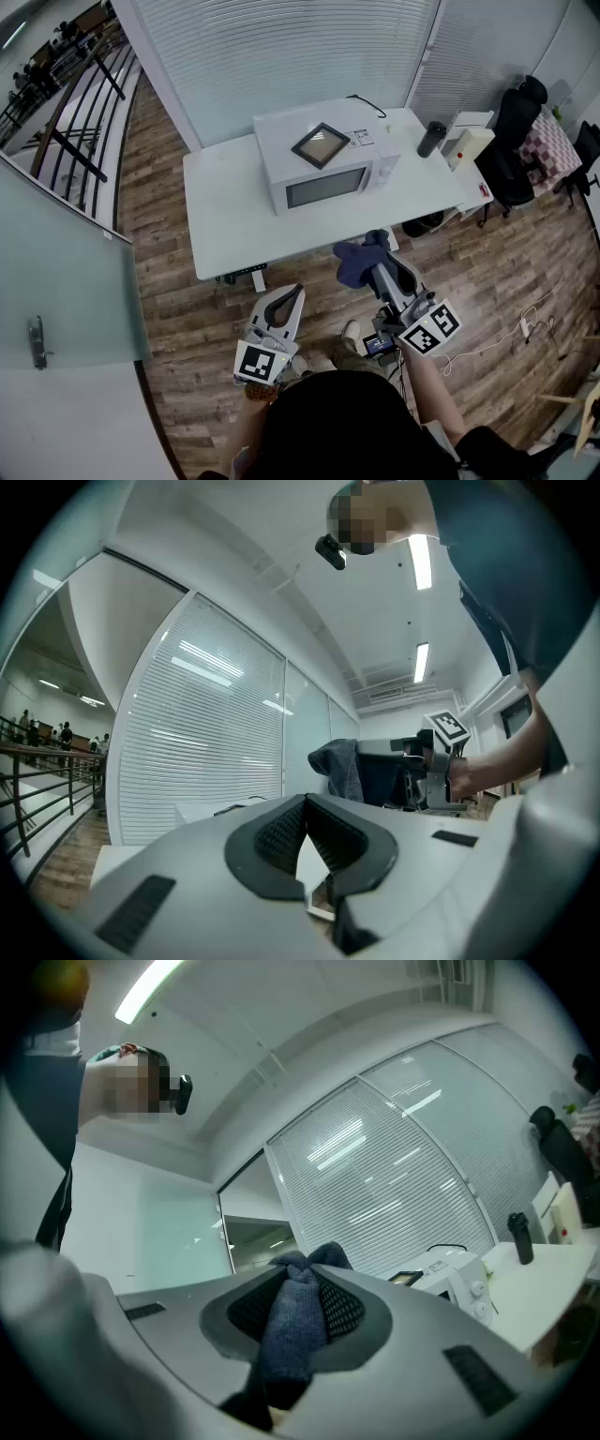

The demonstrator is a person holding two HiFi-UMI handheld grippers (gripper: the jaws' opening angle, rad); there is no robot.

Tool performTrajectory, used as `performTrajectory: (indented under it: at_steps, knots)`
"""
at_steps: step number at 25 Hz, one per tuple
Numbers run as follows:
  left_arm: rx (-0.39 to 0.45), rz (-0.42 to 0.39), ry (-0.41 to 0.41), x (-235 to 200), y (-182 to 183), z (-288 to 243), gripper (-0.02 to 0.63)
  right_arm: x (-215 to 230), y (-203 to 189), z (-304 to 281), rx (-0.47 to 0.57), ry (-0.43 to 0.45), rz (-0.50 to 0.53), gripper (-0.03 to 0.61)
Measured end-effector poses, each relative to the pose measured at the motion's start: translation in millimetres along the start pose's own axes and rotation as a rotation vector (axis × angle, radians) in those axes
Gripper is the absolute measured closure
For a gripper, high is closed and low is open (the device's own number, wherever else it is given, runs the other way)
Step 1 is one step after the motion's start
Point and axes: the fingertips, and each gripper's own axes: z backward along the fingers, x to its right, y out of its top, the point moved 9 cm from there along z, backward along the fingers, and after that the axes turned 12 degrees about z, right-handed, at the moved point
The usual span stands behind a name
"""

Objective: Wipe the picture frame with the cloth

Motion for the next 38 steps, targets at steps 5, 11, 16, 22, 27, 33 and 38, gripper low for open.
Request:
performTrajectory:
  at_steps: [5, 11, 16, 22, 27, 33, 38]
  knots:
    - [-0.005, -0.001, -0.026, -6, -1, 19, 0.607, -26, -5, -4, -0.012, -0.011, 0.009, 0.512]
    - [-0.024, -0.019, -0.025, -15, -6, 16, 0.606, -26, 2, -7, -0.022, -0.042, 0.069, 0.509]
    - [-0.032, -0.063, -0.002, -32, -5, -20, 0.603, 21, 9, -29, -0.047, -0.066, 0.165, 0.511]
    - [-0.101, -0.119, 0.062, -71, -2, -100, 0.591, 120, 9, -109, -0.138, -0.043, 0.323, 0.511]
    - [-0.229, -0.175, 0.138, -100, -5, -173, 0.439, 200, -4, -184, -0.231, -0.015, 0.402, 0.508]
    - [-0.319, -0.196, 0.22, -130, -3, -240, 0.362, 272, -25, -253, -0.329, 0.031, 0.398, 0.506]
    - [-0.401, -0.23, 0.186, -159, -2, -279, 0.288, 287, -49, -280, -0.43, 0.049, 0.388, 0.506]
